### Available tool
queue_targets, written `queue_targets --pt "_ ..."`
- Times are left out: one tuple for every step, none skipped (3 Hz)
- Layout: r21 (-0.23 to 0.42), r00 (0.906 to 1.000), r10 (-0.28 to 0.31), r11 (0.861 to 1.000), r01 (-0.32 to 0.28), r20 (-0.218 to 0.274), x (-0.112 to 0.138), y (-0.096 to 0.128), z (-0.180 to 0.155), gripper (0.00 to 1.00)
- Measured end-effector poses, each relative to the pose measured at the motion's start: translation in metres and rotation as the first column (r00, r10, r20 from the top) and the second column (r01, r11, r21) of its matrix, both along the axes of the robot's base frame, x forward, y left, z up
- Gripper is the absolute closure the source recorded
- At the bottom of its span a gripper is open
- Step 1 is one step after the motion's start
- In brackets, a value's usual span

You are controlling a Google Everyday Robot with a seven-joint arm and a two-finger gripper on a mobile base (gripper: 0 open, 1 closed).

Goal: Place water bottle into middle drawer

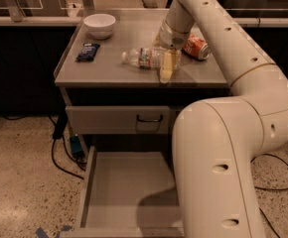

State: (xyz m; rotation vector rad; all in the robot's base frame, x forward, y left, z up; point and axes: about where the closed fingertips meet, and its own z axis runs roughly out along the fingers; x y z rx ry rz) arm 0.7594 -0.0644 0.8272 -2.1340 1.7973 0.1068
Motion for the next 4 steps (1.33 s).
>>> queue_targets --pt "0.0 1.0 0.0 1.0 0.0 0.0 0.0 0.0 0.0 0.39" --pt "0.0 1.0 0.0 1.0 0.0 0.0 0.0 0.0 0.0 0.61" --pt "0.0 1.0 0.0 1.0 0.0 0.0 0.0 0.0 0.0 0.86" --pt "0.0 1.0 0.0 1.0 0.0 0.0 0.0001 0.0001 -0.0001 1.0"
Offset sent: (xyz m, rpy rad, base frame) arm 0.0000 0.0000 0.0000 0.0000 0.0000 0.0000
